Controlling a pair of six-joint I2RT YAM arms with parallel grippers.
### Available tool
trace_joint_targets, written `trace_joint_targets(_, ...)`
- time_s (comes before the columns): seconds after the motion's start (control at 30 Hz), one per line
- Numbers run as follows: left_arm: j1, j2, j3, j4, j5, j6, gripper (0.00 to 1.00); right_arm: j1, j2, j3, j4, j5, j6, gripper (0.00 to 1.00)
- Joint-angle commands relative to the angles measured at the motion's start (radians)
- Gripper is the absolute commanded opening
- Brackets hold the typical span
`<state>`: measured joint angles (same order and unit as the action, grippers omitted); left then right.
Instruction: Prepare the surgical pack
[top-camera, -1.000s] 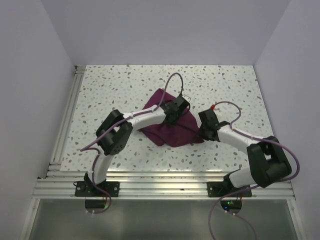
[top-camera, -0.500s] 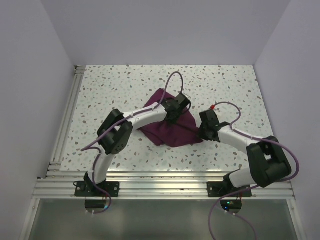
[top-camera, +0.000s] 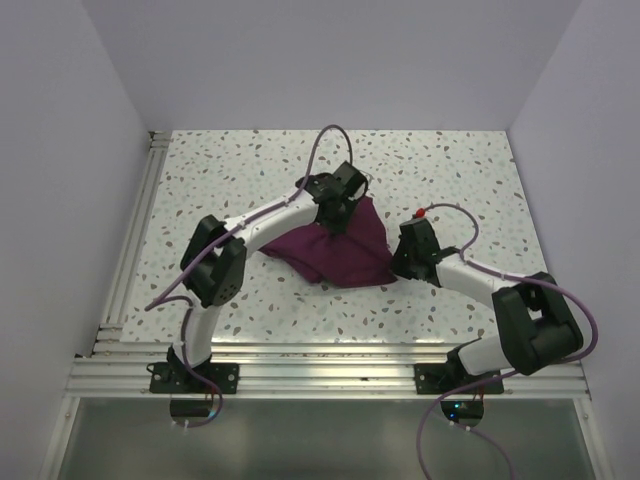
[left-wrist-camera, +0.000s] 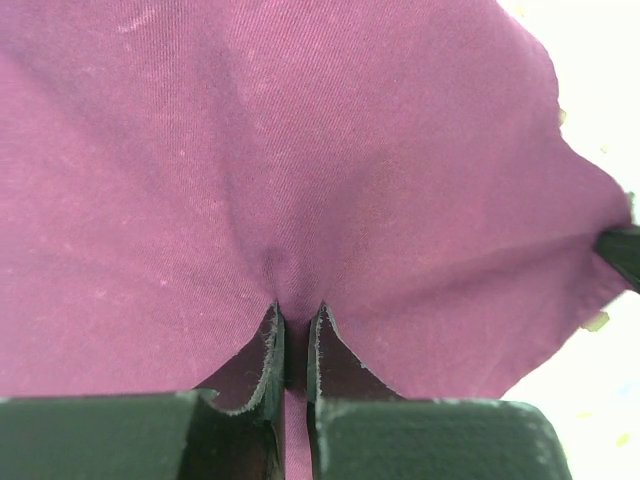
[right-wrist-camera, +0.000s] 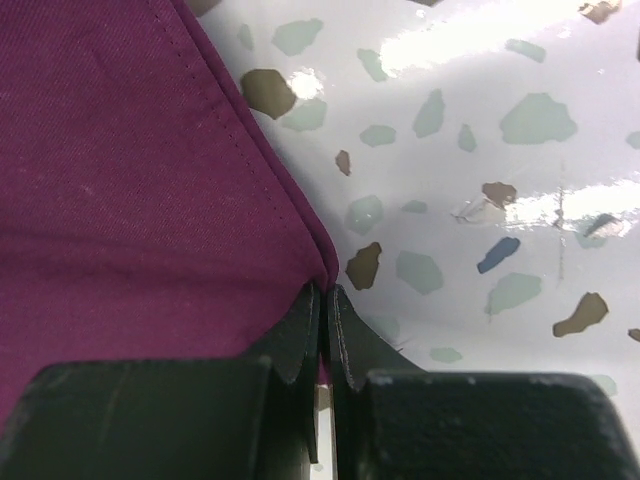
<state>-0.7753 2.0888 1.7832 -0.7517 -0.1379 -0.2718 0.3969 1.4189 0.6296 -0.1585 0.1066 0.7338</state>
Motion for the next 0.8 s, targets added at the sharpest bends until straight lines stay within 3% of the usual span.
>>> trace_joint_targets(0.0,0.019,-0.111,0.07,-0.032,0.058,-0.003,0.0,-0.007,0.002,-0.008,0.051,-0.016,-0.031,0.0)
trace_joint_targets(0.33,0.037,-0.125,0.17,-0.075,0.118,-0.004,0.0,-0.007,0.092,0.016,0.155,-0.077,-0.001,0.0)
trace_joint_targets(0.77,0.074,-0.147,0.22,-0.084,0.164,-0.015,0.0,0.063,0.256,0.039,0.483,-0.09,0.107,0.0)
